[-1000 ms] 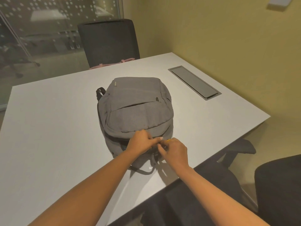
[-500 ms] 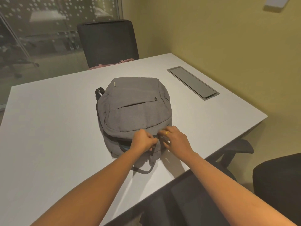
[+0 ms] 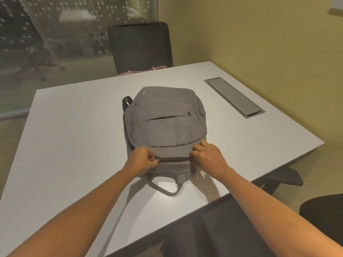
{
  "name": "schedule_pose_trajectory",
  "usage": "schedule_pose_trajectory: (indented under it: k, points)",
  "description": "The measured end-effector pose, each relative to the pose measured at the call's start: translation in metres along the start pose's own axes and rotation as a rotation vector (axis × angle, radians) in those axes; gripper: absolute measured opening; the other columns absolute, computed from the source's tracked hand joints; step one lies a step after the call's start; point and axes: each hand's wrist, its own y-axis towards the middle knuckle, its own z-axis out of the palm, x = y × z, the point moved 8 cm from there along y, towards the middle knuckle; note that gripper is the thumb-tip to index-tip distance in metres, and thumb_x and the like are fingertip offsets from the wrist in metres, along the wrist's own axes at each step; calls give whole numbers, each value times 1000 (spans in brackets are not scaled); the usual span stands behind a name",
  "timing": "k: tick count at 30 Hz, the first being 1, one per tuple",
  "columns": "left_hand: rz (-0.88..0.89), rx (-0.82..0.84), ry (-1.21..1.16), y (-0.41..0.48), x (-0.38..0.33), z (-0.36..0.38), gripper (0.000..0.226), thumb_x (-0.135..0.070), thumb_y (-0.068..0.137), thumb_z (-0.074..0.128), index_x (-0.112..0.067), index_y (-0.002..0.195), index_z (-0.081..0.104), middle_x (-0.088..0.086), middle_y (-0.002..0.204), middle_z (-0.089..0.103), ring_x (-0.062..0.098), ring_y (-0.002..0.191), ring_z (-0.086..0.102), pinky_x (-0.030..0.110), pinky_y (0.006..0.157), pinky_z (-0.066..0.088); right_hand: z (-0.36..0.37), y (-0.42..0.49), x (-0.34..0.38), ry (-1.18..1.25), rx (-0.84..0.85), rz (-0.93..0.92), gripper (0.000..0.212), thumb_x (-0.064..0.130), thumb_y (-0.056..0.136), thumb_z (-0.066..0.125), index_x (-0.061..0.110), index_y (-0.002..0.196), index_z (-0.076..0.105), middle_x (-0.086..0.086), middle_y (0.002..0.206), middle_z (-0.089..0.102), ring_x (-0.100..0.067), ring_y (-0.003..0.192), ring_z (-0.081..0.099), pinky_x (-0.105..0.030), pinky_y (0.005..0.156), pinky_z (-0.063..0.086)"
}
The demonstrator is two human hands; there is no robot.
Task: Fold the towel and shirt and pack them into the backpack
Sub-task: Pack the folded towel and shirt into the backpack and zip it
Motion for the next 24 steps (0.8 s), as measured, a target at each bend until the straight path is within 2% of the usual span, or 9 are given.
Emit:
schedule_pose_trajectory:
  k: [4, 6, 8, 9, 11, 13, 19, 24]
  points:
    - [-26, -75, 47, -2, 26, -24, 31, -18, 80, 67, -19, 52, 53, -4, 52, 50, 18, 58, 49, 23, 56, 37, 7, 8, 0, 29, 79, -2, 19, 20, 47, 86, 22, 51, 67, 7, 51, 51, -16, 53, 48, -21, 41, 16]
    - [0, -70, 48, -5, 27, -28, 21, -19, 81, 67, -13, 61, 62, -7, 53, 50, 14, 55, 47, 21, 52, 36, 0, 17, 5, 54, 95, 20, 18, 19, 46, 84, 20, 52, 67, 5, 52, 53, -18, 54, 50, -18, 41, 9]
    - [37, -71, 46, -8, 27, -31, 17, -19, 82, 65, -6, 72, 69, -6, 55, 51, 8, 53, 44, 17, 50, 33, -7, 29, 17, 115, 102, 7, 10, 22, 67, 72, 14, 73, 71, -1, 71, 62, -23, 72, 55, -21, 47, 22]
    - [59, -74, 38, -10, 27, -32, 17, -18, 83, 65, -4, 75, 70, -4, 55, 52, 7, 52, 44, 16, 50, 32, -10, 36, 25, 155, 121, 9, 15, 25, 76, 62, 14, 83, 71, -4, 82, 64, -24, 81, 55, -24, 54, 28]
    - [96, -84, 17, -12, 27, -36, 17, -17, 83, 65, -3, 76, 70, -3, 56, 53, 5, 51, 43, 15, 50, 31, -17, 50, 50, 226, 113, -35, 22, 31, 84, 55, 17, 93, 69, -3, 91, 63, -21, 88, 52, -27, 60, 33]
    - [127, -93, 0, -12, 26, -40, 16, -17, 82, 65, -3, 76, 71, -5, 55, 52, 6, 51, 43, 15, 50, 30, -20, 64, 74, 261, 119, -63, 26, 37, 85, 56, 18, 97, 67, -2, 94, 61, -20, 91, 52, -27, 62, 32]
    - [177, -97, -3, -4, 33, -53, 14, -15, 80, 67, -3, 76, 72, 0, 60, 58, 11, 54, 48, 19, 55, 36, -10, 87, 98, 261, 177, -72, 21, 30, 89, 54, 12, 91, 65, -8, 91, 65, -28, 88, 58, -30, 59, 35]
    - [135, -143, 2, 6, 54, -76, 17, -16, 82, 67, 0, 82, 72, 4, 66, 59, 10, 56, 49, 15, 55, 34, -25, 92, 94, 256, 161, -129, 18, 27, 87, 54, 12, 85, 65, -7, 86, 66, -27, 82, 58, -32, 63, 41]
